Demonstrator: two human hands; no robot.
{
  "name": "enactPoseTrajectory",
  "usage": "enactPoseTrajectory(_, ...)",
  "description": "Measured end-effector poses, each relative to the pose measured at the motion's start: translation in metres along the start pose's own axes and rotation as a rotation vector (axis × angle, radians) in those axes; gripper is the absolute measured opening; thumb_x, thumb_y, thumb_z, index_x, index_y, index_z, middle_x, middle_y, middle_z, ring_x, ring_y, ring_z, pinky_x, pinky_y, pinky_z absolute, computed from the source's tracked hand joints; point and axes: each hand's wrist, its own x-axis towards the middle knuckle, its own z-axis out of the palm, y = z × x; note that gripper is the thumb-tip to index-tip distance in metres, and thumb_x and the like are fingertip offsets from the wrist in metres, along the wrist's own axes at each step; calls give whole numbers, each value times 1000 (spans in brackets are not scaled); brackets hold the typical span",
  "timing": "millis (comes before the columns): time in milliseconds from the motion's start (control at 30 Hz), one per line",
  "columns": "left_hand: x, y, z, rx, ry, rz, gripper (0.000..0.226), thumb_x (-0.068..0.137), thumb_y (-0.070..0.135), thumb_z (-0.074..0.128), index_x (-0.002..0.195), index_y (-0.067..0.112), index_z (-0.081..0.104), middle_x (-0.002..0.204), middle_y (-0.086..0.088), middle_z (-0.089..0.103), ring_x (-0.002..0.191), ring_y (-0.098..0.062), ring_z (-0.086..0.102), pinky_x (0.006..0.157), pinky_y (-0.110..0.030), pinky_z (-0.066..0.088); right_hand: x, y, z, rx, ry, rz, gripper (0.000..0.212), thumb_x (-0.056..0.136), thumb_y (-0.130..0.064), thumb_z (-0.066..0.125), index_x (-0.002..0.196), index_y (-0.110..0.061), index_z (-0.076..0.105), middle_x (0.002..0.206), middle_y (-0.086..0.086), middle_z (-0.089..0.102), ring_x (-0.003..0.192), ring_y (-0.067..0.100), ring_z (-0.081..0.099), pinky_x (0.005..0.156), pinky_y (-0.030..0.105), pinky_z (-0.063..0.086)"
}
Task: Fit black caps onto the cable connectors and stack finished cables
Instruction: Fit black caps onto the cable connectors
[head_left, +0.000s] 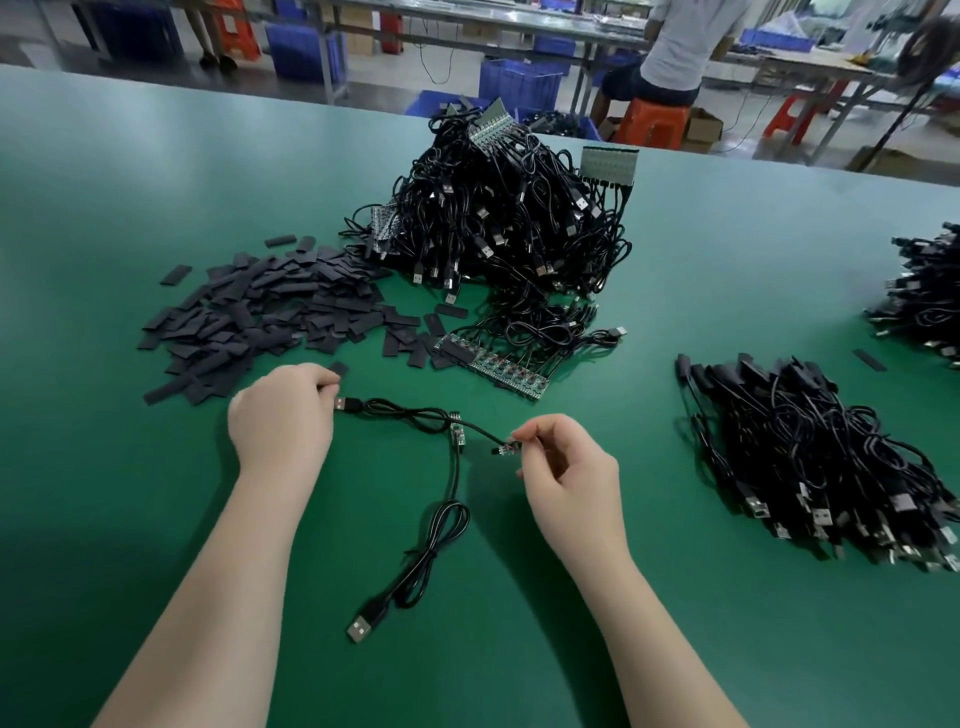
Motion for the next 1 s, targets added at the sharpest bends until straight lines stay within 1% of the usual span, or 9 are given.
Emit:
enactPoseTrajectory(100,-5,4,-5,-20,57,26,19,89,15,68,104,22,75,86,-5,74,85,-32,64,81,-41,44,-1,1,-1,19,-11,-30,38,92,-1,55,78,-35,60,72,-8,64,65,23,57,55,18,41)
enactPoseTrajectory(267,-12,14,-12,-228,145,75,26,92,10,62,114,20,71,103,-2,73,90,-23,66,79,-37,50,0,2,-3,51,-104,-52,45,94,-1,51,78,-41,63,75,-8,66,64,23,57,56,27,44)
enactPoseTrajectory(433,-35,51,-16,-774,-111,133,32,87,12,70,101,40,71,95,23,69,88,7,64,77,-5,47,-2,2,0,67,-136,-77,35,97,-10,56,94,-44,64,86,-24,68,73,16,60,63,15,44)
enactPoseTrajectory(533,-52,70,-12,-871,-261,293,46,84,8,73,93,54,68,92,26,70,86,4,66,77,-7,48,1,2,-1,-10,-70,-106,27,94,-21,65,110,-43,65,94,-24,70,82,5,64,67,13,45)
enactPoseTrajectory(633,-62,77,-6,-926,-355,331,54,83,7,72,100,58,65,95,26,70,89,2,67,80,-8,48,4,2,-4,39,-38,-76,18,90,-20,71,100,-35,74,85,-23,72,77,-2,63,64,10,42)
enactPoseTrajectory(733,-65,76,-1,-889,-403,336,54,82,13,74,113,55,61,103,28,68,99,6,63,87,-6,44,6,0,-6,176,17,14,11,88,-17,73,86,-27,76,82,-14,75,74,-1,65,68,13,46)
enactPoseTrajectory(800,-63,74,1,-665,-422,412,56,81,23,76,126,49,56,118,32,61,112,11,53,95,-2,34,6,-1,-9,293,63,73,10,86,-14,75,80,-23,75,80,-4,75,72,6,66,67,15,50)
enactPoseTrajectory(867,-62,73,2,-399,-422,524,51,81,34,76,130,38,60,126,23,59,119,3,49,103,-14,35,7,-3,-12,367,106,108,15,84,-11,75,75,-21,71,75,-1,74,70,9,68,64,16,51)
enactPoseTrajectory(1000,-63,74,1,-283,-367,594,29,84,40,72,112,32,72,105,16,69,104,-9,59,93,-33,44,7,-4,-13,415,130,150,15,84,-10,75,74,-16,65,74,2,72,70,11,67,64,19,51)
